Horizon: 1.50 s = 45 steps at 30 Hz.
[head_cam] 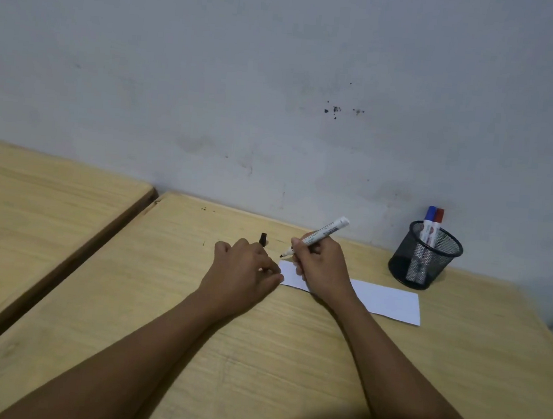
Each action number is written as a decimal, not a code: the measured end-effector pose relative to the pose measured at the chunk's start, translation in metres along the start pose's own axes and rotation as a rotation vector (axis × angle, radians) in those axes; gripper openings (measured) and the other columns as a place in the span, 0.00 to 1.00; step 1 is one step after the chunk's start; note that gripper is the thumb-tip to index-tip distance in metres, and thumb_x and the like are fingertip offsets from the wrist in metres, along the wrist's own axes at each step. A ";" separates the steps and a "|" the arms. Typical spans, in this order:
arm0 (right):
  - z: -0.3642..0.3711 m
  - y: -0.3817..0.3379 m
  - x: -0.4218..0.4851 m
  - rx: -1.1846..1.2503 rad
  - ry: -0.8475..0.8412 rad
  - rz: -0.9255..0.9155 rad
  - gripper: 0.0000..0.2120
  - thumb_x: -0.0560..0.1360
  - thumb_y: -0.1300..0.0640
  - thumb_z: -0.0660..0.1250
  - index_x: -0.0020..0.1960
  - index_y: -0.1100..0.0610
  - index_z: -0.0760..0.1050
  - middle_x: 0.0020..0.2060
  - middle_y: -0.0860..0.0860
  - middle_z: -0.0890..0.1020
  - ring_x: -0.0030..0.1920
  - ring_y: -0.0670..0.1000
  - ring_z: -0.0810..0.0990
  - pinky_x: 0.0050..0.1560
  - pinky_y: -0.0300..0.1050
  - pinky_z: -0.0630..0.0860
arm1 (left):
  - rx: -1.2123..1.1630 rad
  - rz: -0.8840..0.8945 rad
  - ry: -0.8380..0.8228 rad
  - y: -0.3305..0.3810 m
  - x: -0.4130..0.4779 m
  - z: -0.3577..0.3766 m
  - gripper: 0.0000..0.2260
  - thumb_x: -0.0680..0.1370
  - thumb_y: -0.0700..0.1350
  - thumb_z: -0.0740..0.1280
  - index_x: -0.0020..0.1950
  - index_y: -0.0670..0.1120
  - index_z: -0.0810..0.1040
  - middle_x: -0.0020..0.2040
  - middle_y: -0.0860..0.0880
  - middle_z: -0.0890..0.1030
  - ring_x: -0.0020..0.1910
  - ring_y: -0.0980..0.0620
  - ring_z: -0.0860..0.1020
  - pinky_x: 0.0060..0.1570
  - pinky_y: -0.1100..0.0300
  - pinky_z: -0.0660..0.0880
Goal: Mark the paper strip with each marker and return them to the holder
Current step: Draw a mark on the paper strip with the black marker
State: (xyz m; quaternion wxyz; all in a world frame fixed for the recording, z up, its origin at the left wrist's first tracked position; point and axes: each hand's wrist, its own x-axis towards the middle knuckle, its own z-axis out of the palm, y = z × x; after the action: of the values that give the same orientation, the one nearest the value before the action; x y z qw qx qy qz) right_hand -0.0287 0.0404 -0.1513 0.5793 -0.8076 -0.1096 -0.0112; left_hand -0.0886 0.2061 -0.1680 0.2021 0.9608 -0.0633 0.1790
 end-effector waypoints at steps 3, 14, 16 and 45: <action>0.001 0.006 -0.002 -0.035 0.034 -0.052 0.13 0.80 0.53 0.67 0.44 0.62 0.77 0.30 0.49 0.80 0.29 0.47 0.77 0.34 0.41 0.75 | 0.014 0.000 -0.004 0.001 0.000 0.002 0.12 0.77 0.60 0.63 0.50 0.59 0.84 0.49 0.57 0.80 0.52 0.53 0.73 0.55 0.49 0.65; 0.004 0.011 0.000 -0.142 0.029 -0.081 0.11 0.80 0.50 0.67 0.46 0.57 0.79 0.33 0.46 0.83 0.33 0.45 0.81 0.36 0.41 0.77 | -0.023 -0.018 -0.035 0.001 0.001 0.002 0.12 0.77 0.59 0.64 0.50 0.57 0.85 0.50 0.56 0.79 0.52 0.51 0.71 0.62 0.39 0.66; 0.005 0.012 0.001 -0.154 0.033 -0.080 0.11 0.80 0.50 0.67 0.46 0.57 0.79 0.34 0.46 0.83 0.34 0.43 0.82 0.38 0.39 0.77 | -0.024 -0.018 -0.032 0.001 0.001 0.003 0.12 0.77 0.59 0.64 0.50 0.57 0.85 0.50 0.56 0.79 0.52 0.51 0.71 0.61 0.39 0.67; -0.006 -0.006 0.000 0.072 -0.009 0.030 0.11 0.79 0.56 0.69 0.43 0.62 0.80 0.29 0.51 0.82 0.28 0.48 0.77 0.32 0.44 0.75 | -0.007 -0.031 -0.015 -0.002 0.005 0.002 0.13 0.73 0.62 0.66 0.47 0.55 0.82 0.48 0.57 0.81 0.51 0.53 0.74 0.60 0.45 0.69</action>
State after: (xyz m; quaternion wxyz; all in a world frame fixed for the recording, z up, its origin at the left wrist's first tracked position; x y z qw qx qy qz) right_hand -0.0287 0.0364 -0.1435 0.6078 -0.7877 -0.1006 0.0052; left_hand -0.0827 0.2072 -0.1690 0.2079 0.9622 -0.0506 0.1684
